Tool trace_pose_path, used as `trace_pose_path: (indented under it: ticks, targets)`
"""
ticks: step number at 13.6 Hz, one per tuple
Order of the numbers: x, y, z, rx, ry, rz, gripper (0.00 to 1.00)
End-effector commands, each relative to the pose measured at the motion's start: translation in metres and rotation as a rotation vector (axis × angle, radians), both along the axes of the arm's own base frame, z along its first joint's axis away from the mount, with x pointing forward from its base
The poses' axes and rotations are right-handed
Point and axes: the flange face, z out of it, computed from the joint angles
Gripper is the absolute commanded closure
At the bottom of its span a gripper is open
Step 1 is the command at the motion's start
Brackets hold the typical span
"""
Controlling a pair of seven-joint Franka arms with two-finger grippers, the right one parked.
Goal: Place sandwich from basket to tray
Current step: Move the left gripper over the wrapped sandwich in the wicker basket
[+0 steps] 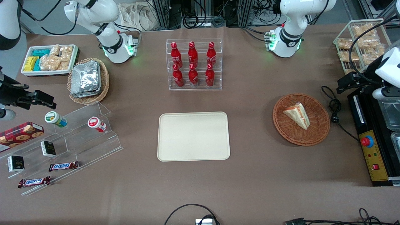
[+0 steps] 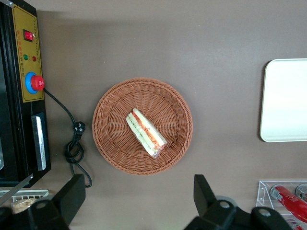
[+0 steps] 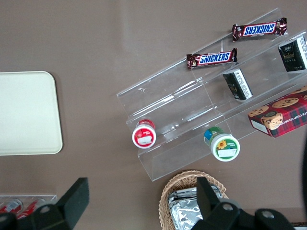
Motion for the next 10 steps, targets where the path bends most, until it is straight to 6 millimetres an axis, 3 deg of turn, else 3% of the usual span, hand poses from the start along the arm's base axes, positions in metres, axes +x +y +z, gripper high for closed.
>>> trace_pose_path:
  ticks: [1,3,7,10]
  targets:
    - [-0.002,0.001,0.007,-0.011,0.003,-0.012,0.00]
    - [0.001,0.001,0.005,-0.002,0.007,-0.006,0.00]
    - [0.003,0.001,-0.022,0.009,0.044,0.065,0.00]
    - [-0.007,0.001,-0.065,0.018,0.036,0.203,0.00]
